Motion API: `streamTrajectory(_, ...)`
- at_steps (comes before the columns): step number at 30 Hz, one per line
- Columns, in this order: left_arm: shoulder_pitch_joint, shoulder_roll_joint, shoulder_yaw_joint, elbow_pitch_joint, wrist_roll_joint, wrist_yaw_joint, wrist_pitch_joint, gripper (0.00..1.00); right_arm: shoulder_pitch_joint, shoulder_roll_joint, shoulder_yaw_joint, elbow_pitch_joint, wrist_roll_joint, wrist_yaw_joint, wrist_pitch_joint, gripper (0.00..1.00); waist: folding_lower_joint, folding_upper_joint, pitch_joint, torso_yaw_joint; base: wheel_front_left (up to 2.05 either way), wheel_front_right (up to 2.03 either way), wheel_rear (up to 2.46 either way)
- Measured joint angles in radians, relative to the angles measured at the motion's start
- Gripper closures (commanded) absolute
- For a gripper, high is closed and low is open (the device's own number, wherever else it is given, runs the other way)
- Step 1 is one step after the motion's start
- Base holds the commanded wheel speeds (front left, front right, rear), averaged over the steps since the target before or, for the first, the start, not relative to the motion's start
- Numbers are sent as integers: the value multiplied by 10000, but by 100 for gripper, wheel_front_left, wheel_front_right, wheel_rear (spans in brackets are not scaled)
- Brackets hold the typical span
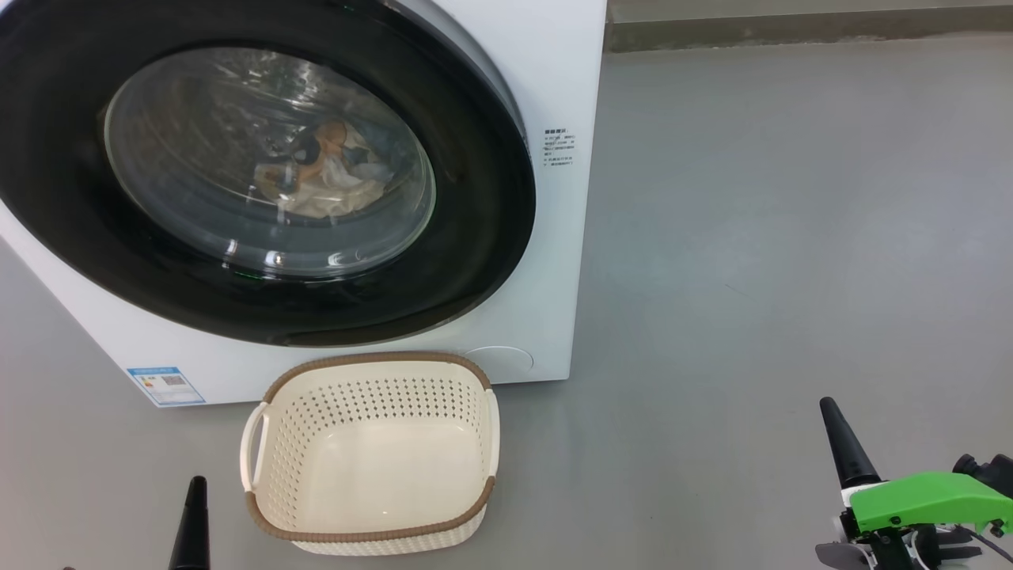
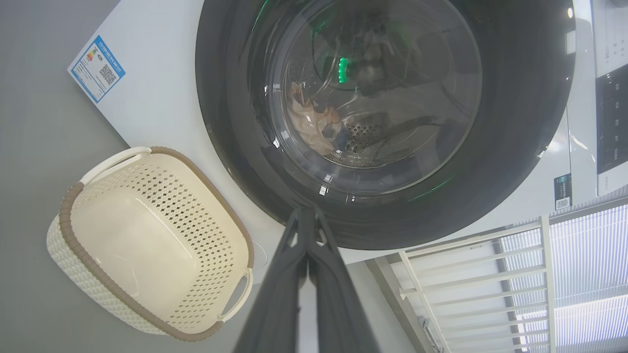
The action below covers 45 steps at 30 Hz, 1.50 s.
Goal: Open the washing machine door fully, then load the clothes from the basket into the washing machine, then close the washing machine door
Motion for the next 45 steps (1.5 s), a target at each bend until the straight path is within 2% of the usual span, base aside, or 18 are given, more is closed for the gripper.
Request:
streamTrajectory(37, -592, -303, 171, -184, -3662, 134, 1120, 100, -51, 42, -623, -462, 3661, -6, 955, 100, 0, 0, -183, 305, 0, 0, 0)
streamTrajectory(45, -595, -322, 182, -194, -3795, 161, 1129, 100, -57, 42, -719, -479, 3774, -15, 963, 100, 1, 0, -188, 313, 0, 0, 0)
